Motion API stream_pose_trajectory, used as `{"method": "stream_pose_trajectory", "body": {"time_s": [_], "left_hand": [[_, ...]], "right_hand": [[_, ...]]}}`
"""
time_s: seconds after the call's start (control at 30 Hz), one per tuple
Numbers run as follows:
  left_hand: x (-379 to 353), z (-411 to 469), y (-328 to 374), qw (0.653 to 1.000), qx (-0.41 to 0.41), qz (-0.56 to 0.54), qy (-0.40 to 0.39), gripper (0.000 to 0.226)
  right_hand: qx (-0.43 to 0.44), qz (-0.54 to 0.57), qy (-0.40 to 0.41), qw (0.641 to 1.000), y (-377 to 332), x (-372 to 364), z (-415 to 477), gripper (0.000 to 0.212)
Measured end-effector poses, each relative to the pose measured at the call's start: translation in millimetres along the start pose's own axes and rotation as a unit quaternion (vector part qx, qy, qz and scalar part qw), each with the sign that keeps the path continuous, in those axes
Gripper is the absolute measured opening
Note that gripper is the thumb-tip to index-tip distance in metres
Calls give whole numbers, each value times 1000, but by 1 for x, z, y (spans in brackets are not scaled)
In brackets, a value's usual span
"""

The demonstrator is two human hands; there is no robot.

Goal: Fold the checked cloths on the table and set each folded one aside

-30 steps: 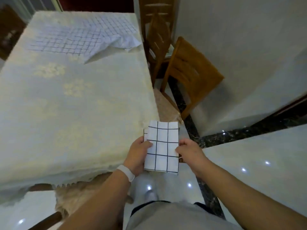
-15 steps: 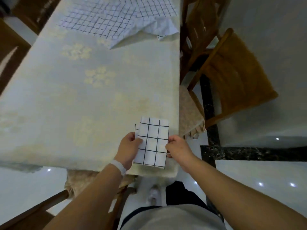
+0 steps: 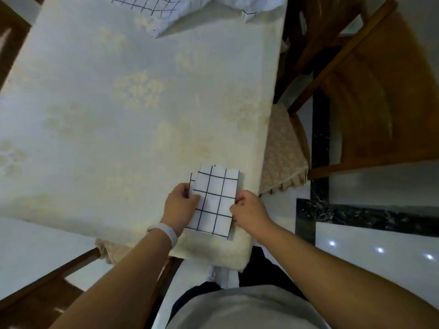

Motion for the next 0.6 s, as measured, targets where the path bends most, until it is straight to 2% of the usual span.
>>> {"method": "stream_pose_trajectory", "body": {"time_s": [0.17,0.37,0.47,0.6], "left_hand": [[-1,-6,5,1000,1,18,25,20],[31,-15,14,994,71,-35,77,19],[49,-23,24,990,87,-79,78,17],[73,-50,45,989,45,-108,88,10]], "right_hand": [[4,-45,-2,999,-10,7,3,12],[43,-94,8,995,-36,35,3,9],[94,-80,11,992,-63,45,-4,6],[191,-122,-36,973,-104,50,-24,8]]}}
Point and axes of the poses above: each hand's wrist, its own z-axis towards the middle knuckle, its own x-axis out of the back of the hand, y = z × x, the point moved 2 cm from there along z, towards the middle knuckle, and after that the axes turned 10 degrees about y, right-handed, at the moved point
